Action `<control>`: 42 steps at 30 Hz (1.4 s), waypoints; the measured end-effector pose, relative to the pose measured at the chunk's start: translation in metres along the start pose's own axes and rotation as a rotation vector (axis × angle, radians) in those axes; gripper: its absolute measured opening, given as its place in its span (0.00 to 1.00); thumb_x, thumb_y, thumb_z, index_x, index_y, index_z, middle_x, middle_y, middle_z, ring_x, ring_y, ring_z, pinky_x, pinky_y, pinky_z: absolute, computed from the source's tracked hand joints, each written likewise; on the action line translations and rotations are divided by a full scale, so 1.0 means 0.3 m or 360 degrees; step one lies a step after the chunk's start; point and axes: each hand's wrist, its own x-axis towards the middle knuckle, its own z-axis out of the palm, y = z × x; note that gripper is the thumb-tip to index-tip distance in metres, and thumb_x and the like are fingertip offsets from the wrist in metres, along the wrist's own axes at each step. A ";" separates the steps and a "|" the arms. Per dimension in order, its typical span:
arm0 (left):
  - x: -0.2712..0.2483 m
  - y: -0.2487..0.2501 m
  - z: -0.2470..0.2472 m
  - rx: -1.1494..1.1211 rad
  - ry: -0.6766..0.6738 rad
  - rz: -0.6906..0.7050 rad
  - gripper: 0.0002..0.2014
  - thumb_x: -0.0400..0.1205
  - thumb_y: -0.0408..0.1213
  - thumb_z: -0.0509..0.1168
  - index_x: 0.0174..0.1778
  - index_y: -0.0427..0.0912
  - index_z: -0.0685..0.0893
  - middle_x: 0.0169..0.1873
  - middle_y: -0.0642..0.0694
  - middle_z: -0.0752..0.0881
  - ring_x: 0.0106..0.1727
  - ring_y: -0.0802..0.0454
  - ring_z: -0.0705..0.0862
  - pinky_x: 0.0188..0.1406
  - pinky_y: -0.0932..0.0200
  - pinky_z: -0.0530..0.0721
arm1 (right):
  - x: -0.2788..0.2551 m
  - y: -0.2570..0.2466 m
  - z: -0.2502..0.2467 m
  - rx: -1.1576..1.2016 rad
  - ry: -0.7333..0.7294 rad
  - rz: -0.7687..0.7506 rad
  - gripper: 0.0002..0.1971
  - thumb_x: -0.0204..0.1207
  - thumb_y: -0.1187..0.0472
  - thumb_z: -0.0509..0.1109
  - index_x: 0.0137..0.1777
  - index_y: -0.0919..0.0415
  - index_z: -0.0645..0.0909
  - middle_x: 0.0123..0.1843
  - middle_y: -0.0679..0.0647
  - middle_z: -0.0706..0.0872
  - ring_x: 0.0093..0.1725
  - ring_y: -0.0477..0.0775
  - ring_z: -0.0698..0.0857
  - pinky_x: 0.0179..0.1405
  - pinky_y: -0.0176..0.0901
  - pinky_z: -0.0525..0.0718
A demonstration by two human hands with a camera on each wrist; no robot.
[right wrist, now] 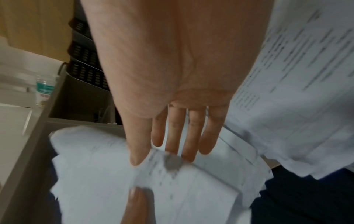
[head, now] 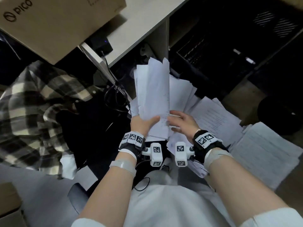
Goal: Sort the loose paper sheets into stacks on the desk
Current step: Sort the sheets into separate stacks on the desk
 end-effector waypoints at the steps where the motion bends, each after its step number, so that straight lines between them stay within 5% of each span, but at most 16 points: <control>1: -0.015 0.016 0.024 -0.0030 -0.0067 0.0032 0.21 0.71 0.43 0.82 0.54 0.36 0.89 0.47 0.45 0.92 0.45 0.52 0.90 0.36 0.69 0.85 | -0.023 -0.003 -0.002 0.0005 0.0040 -0.0034 0.16 0.75 0.60 0.79 0.62 0.54 0.84 0.53 0.54 0.93 0.52 0.54 0.92 0.53 0.48 0.89; 5: -0.071 0.059 0.117 -0.0138 -0.0317 0.0107 0.20 0.86 0.45 0.67 0.64 0.32 0.85 0.51 0.46 0.86 0.52 0.51 0.85 0.40 0.72 0.78 | -0.105 -0.003 -0.066 0.0076 0.0431 -0.0154 0.10 0.76 0.67 0.76 0.56 0.67 0.87 0.48 0.60 0.93 0.46 0.59 0.92 0.47 0.46 0.91; 11: -0.162 0.055 0.231 -0.0091 -0.0607 0.0245 0.17 0.85 0.45 0.68 0.59 0.34 0.88 0.49 0.45 0.90 0.51 0.49 0.89 0.45 0.64 0.85 | -0.252 0.029 -0.192 0.0205 0.0746 -0.0198 0.05 0.82 0.66 0.70 0.51 0.62 0.88 0.47 0.59 0.89 0.44 0.54 0.87 0.39 0.35 0.88; 16: -0.252 0.051 0.314 0.0020 -0.0754 0.0288 0.19 0.86 0.47 0.65 0.59 0.33 0.88 0.46 0.42 0.90 0.50 0.46 0.89 0.47 0.60 0.81 | -0.355 0.079 -0.274 0.0293 0.0865 -0.0203 0.15 0.82 0.51 0.70 0.64 0.58 0.84 0.57 0.56 0.91 0.55 0.57 0.90 0.50 0.45 0.89; 19: -0.311 0.054 0.354 0.0100 -0.0813 0.0298 0.19 0.87 0.48 0.63 0.59 0.34 0.87 0.48 0.43 0.88 0.47 0.49 0.86 0.43 0.64 0.80 | -0.432 0.078 -0.322 0.0384 0.0828 -0.0180 0.14 0.82 0.44 0.68 0.56 0.53 0.85 0.55 0.51 0.90 0.53 0.53 0.90 0.48 0.44 0.87; 22: -0.366 0.053 0.401 0.0208 -0.0833 0.0341 0.14 0.86 0.48 0.65 0.48 0.40 0.86 0.37 0.49 0.86 0.37 0.54 0.84 0.29 0.67 0.79 | -0.487 0.097 -0.384 0.0409 0.0810 -0.0113 0.20 0.76 0.33 0.68 0.54 0.48 0.85 0.53 0.46 0.90 0.54 0.51 0.88 0.51 0.45 0.85; 24: -0.410 0.051 0.441 0.0282 -0.0818 0.0365 0.13 0.84 0.47 0.67 0.43 0.41 0.86 0.33 0.49 0.85 0.35 0.50 0.83 0.30 0.63 0.77 | -0.513 0.129 -0.442 0.0354 0.0848 -0.0076 0.28 0.69 0.30 0.72 0.60 0.49 0.86 0.56 0.48 0.91 0.56 0.54 0.88 0.58 0.52 0.86; 28: -0.520 0.039 0.529 0.0309 -0.0810 0.0290 0.06 0.81 0.39 0.71 0.41 0.41 0.86 0.36 0.45 0.88 0.36 0.47 0.85 0.34 0.60 0.83 | -0.579 0.220 -0.573 0.0234 0.1075 -0.0106 0.03 0.77 0.64 0.69 0.46 0.58 0.85 0.47 0.54 0.89 0.50 0.58 0.86 0.51 0.47 0.84; 31: -0.595 -0.003 0.601 0.0322 -0.0701 0.0244 0.08 0.71 0.45 0.71 0.36 0.45 0.85 0.35 0.45 0.89 0.41 0.43 0.88 0.46 0.50 0.87 | -0.621 0.297 -0.682 0.0146 0.1231 -0.0071 0.10 0.76 0.65 0.65 0.53 0.60 0.86 0.51 0.54 0.89 0.53 0.59 0.86 0.60 0.51 0.84; 33: -0.636 -0.030 0.649 0.0325 -0.0554 0.0245 0.12 0.66 0.49 0.66 0.34 0.43 0.85 0.35 0.43 0.89 0.41 0.42 0.87 0.45 0.50 0.87 | -0.638 0.329 -0.756 0.0116 0.1362 -0.0067 0.14 0.78 0.65 0.63 0.60 0.61 0.86 0.55 0.54 0.88 0.53 0.59 0.84 0.59 0.48 0.81; 36: -0.693 -0.051 0.696 0.0258 -0.0393 0.0242 0.09 0.75 0.41 0.69 0.35 0.39 0.85 0.34 0.42 0.86 0.38 0.44 0.83 0.39 0.56 0.80 | -0.679 0.337 -0.856 0.0183 0.1538 -0.0125 0.20 0.80 0.67 0.60 0.69 0.58 0.83 0.54 0.52 0.83 0.48 0.56 0.80 0.51 0.44 0.77; 39: -0.751 -0.068 0.753 0.0169 -0.0410 0.0237 0.08 0.80 0.37 0.68 0.36 0.39 0.85 0.37 0.40 0.87 0.39 0.45 0.85 0.39 0.56 0.81 | -0.722 0.324 -0.923 0.0058 0.1337 -0.0305 0.15 0.78 0.69 0.60 0.53 0.52 0.85 0.47 0.53 0.85 0.46 0.57 0.82 0.47 0.41 0.78; 42: -0.813 -0.060 0.814 -0.0079 -0.0579 0.0225 0.09 0.83 0.40 0.69 0.47 0.37 0.88 0.45 0.39 0.91 0.48 0.43 0.90 0.51 0.48 0.87 | -0.751 0.277 -0.898 -0.0079 0.0823 -0.0397 0.18 0.79 0.69 0.62 0.64 0.57 0.87 0.61 0.49 0.88 0.63 0.51 0.84 0.65 0.41 0.79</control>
